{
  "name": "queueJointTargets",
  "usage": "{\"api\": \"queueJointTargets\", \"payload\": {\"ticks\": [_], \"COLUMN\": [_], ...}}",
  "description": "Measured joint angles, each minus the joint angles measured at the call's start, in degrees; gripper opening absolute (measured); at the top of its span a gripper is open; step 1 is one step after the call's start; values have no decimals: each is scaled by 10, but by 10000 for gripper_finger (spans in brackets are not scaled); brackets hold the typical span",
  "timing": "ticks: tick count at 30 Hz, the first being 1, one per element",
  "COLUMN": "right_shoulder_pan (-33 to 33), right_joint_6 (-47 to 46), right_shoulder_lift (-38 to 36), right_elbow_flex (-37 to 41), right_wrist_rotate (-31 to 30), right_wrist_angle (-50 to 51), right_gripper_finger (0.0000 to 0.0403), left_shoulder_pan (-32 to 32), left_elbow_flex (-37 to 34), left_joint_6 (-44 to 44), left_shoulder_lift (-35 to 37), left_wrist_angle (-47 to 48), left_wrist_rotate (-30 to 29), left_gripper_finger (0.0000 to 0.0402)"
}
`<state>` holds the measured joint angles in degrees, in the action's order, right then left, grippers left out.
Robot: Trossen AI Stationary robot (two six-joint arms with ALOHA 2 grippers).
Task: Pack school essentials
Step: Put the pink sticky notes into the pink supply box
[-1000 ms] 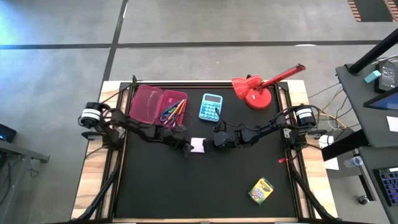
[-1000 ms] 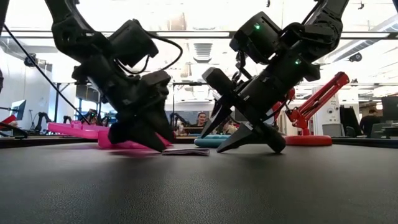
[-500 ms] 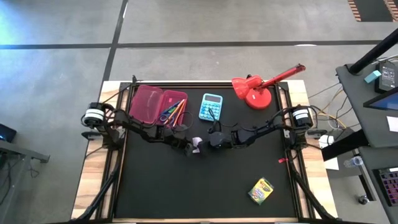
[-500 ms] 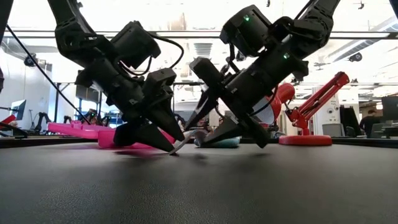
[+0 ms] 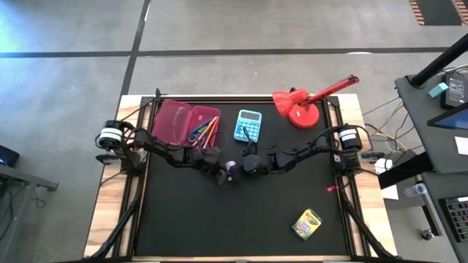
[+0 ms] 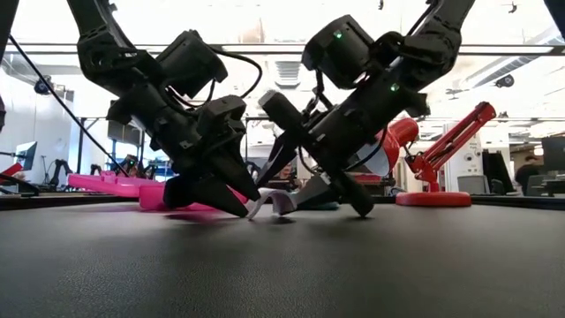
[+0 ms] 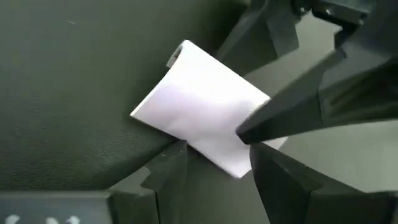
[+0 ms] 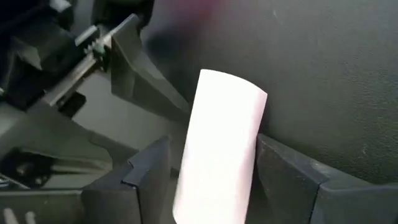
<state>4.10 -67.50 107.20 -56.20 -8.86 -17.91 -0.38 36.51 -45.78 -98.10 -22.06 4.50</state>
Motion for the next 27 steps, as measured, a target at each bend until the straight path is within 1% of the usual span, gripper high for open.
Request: {"api": "queueJointTargets", "payload": {"ticks": [6,12,16,22,27], "right_shoulder_pan": [-1,-6,-8,-8,-8], "right_joint_6": [-6,-6,-12,-11,-3], "right_shoulder_lift": [22,27,27,23,16], "right_elbow_flex": [-18,-28,-28,-28,-27], "right_wrist_rotate": [-6,-5,-2,1,3], "right_wrist_angle": [2,10,13,24,30], "right_gripper_finger": [221,219,207,173,172], "left_shoulder_pan": [0,0,0,-1,-1], "left_elbow_flex": [0,0,2,5,5], "left_joint_6": [8,16,37,46,46], "left_shoulder_lift": [0,0,1,5,6], "left_wrist_angle": [-1,-2,-4,-28,-33], "left_wrist_rotate": [3,5,17,27,29], "left_gripper_finger": [164,164,164,164,164]}}
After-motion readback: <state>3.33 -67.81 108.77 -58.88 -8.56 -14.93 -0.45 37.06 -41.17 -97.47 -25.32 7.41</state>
